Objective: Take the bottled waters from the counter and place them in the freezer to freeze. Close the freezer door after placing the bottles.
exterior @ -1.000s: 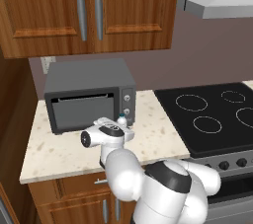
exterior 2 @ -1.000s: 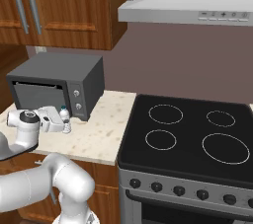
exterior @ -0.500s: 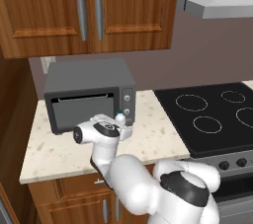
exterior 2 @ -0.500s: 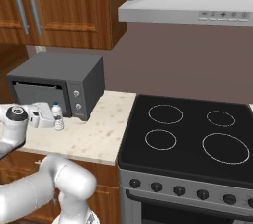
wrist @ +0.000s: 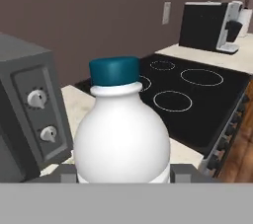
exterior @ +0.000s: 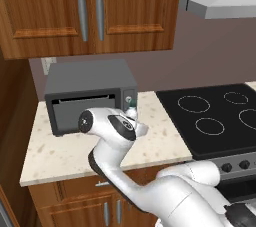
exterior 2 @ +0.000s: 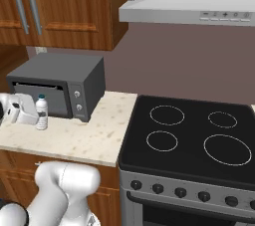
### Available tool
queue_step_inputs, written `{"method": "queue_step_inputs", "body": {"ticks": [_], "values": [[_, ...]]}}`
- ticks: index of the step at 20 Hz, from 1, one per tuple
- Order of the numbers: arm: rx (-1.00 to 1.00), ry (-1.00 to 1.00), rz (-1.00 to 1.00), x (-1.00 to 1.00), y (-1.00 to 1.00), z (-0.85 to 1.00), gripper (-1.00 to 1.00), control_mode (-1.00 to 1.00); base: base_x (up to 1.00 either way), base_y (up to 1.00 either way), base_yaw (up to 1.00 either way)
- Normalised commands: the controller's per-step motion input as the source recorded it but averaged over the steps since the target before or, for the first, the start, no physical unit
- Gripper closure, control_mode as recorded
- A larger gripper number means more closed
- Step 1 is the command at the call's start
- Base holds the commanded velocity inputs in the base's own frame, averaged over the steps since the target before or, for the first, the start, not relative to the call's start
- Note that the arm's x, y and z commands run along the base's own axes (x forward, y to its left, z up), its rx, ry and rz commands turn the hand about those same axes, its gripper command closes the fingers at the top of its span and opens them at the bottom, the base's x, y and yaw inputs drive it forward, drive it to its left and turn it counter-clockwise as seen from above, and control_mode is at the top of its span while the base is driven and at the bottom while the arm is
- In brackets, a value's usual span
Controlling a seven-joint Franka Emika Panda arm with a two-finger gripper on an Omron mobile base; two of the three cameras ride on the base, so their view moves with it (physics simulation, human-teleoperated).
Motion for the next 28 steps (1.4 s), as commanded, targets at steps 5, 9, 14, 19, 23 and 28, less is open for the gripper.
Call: {"method": "queue_step_inputs", "body": {"ticks": [5, 9, 14, 19, 23, 28], "values": [[0.22, 0.1, 0.17, -0.49, -0.39, 1.0, 1.0, -1.0, 0.0, 0.0, 0.0], [0.13, 0.09, 0.35, -0.2, -0.45, 0.78, 1.0, -1.0, 0.0, 0.0, 0.0], [0.05, 0.04, 0.35, -0.23, -0.5, 0.5, 1.0, -1.0, 0.0, 0.0, 0.0], [-0.02, 0.0, 0.28, -0.48, -0.13, 0.07, 1.0, -1.0, 0.0, 0.0, 0.0], [-0.05, -0.06, 0.27, -0.45, -0.07, 0.06, 1.0, -1.0, 0.0, 0.0, 0.0], [-0.02, -0.19, 0.29, -0.29, -0.07, 0.18, 1.0, -1.0, 0.0, 0.0, 0.0]]}}
